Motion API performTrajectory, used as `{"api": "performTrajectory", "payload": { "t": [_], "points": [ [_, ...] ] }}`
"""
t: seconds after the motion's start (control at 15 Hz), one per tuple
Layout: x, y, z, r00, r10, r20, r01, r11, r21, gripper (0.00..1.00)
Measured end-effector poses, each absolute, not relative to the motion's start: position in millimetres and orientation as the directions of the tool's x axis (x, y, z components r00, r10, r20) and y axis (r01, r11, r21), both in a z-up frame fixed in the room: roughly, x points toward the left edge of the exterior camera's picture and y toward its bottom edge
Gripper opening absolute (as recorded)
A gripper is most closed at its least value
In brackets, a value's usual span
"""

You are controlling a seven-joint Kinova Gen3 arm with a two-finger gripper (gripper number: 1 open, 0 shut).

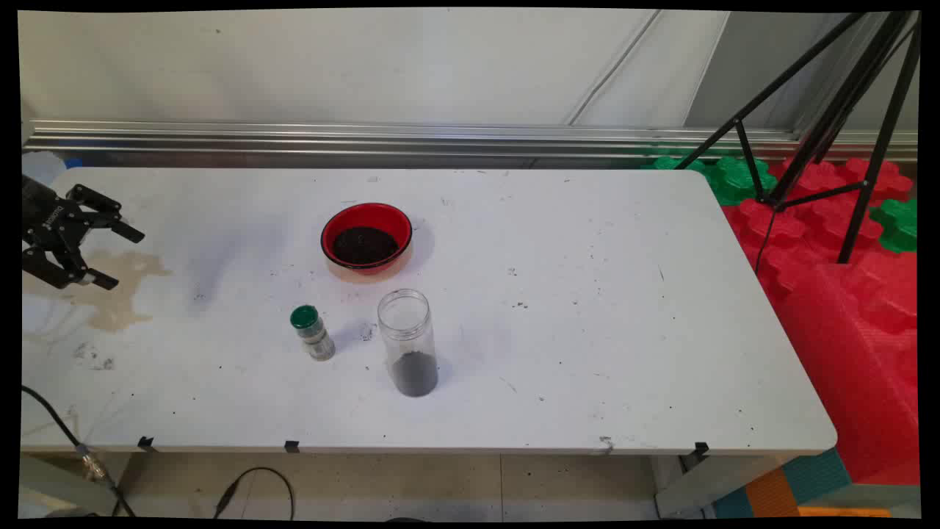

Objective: Pick up the black seasoning powder from the table

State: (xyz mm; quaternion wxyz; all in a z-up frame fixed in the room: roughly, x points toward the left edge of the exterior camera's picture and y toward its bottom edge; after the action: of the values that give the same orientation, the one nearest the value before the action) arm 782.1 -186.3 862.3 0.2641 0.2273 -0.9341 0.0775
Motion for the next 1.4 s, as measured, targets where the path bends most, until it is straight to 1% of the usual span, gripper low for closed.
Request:
{"api": "performTrajectory", "payload": {
  "t": [0.53,0.93,1.4],
  "points": [
    [767.4,-190.8,870.7,-0.772,-0.322,0.548,-0.402,0.915,-0.029,1.00],
    [734.0,-194.4,880.7,-0.761,-0.286,0.583,-0.365,0.931,-0.020,1.00],
    [685.9,-203.6,887.1,-0.731,-0.276,0.624,-0.357,0.934,-0.005,1.00]
  ]
}}
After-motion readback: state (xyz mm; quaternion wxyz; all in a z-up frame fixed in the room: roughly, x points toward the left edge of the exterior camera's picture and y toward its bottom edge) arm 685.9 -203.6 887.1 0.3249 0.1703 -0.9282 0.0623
